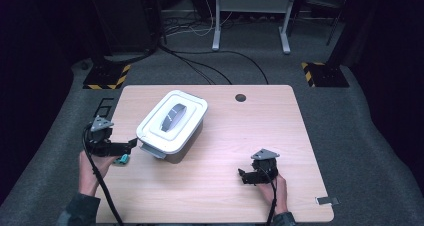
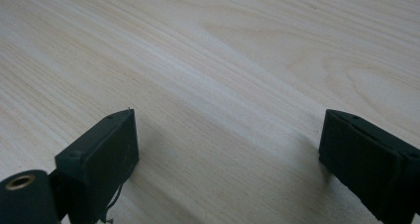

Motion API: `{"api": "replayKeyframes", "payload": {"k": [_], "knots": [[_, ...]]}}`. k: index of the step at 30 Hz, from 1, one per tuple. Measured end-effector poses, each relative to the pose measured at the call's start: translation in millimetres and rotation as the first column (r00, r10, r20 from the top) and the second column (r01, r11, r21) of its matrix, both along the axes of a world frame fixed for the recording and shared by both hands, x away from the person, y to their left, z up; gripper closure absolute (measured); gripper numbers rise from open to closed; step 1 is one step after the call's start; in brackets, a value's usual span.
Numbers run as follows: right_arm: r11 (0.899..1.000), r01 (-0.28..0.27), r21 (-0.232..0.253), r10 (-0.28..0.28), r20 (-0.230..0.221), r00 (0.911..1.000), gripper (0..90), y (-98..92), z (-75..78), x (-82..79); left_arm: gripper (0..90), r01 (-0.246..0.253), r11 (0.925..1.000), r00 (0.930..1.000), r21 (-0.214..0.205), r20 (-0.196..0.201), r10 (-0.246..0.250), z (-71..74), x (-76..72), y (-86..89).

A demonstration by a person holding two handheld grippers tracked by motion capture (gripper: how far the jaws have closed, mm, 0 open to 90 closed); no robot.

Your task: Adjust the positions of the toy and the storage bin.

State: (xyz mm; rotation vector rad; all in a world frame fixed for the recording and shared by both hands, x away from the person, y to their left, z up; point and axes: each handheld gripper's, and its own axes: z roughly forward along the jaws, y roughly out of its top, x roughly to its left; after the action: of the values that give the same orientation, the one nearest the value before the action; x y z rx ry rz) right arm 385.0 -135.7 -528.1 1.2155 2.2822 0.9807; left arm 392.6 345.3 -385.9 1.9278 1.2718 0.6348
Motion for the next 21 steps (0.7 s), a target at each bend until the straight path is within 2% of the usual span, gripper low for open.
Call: {"api": "replayKeyframes", "payload": {"k": [7,8,9,11,12,14,17,20,21], "knots": [[1.0,0.0,0.002,0.0,-0.001,1.0,7.5,0.0,-0.1,0.0,0.0,0.076,0.997,0.9971,0.016,-0.004,-0.076,9.3,25.3,-30.7],[1.0,0.0,0.002,0.0,-0.001,1.0,7.5,0.0,-0.1,0.0,0.0,0.076,0.997,0.9971,0.016,-0.004,-0.076,9.3,25.3,-30.7],[1.0,-0.001,0.0,0.001,-0.001,1.0,7.3,0.0,-0.1,0.1,0.0,0.096,0.9952,0.9954,0.018,-0.001,-0.096,11.8,34.2,-38.9],[1.0,-0.001,0.0,0.001,-0.001,1.0,7.3,0.0,0.0,0.1,0.0,0.106,0.9941,0.9944,0.023,-0.004,-0.106,13.4,38.1,-43.1],[1.0,-0.003,0.0,0.003,-0.001,1.0,6.1,0.0,-0.1,0.2,0.0,0.121,0.9924,0.9926,0.021,0.0,-0.121,15.2,46.0,-52.1],[1.0,-0.009,-0.001,0.009,-0.006,0.9999,3.8,0.1,-0.3,0.7,0.0,0.125,0.9918,0.9922,0.026,0.001,-0.125,16.1,49.6,-56.3],[1.0,0.0,0.0,0.0,-0.02,0.9998,0.5,2.0,-0.7,1.2,0.0,0.15,0.9881,0.9888,0.035,-0.004,-0.149,18.9,63.8,-70.0],[1.0,0.002,0.001,-0.002,-0.021,0.9998,0.8,2.0,-0.7,1.3,0.0,0.168,0.985,0.9857,0.037,0.0,-0.168,19.4,72.0,-79.8],[1.0,0.002,0.002,-0.002,-0.021,0.9998,0.8,1.9,-0.7,1.4,0.0,0.176,0.983,0.9844,0.052,-0.002,-0.176,19.9,74.3,-82.8]]}}
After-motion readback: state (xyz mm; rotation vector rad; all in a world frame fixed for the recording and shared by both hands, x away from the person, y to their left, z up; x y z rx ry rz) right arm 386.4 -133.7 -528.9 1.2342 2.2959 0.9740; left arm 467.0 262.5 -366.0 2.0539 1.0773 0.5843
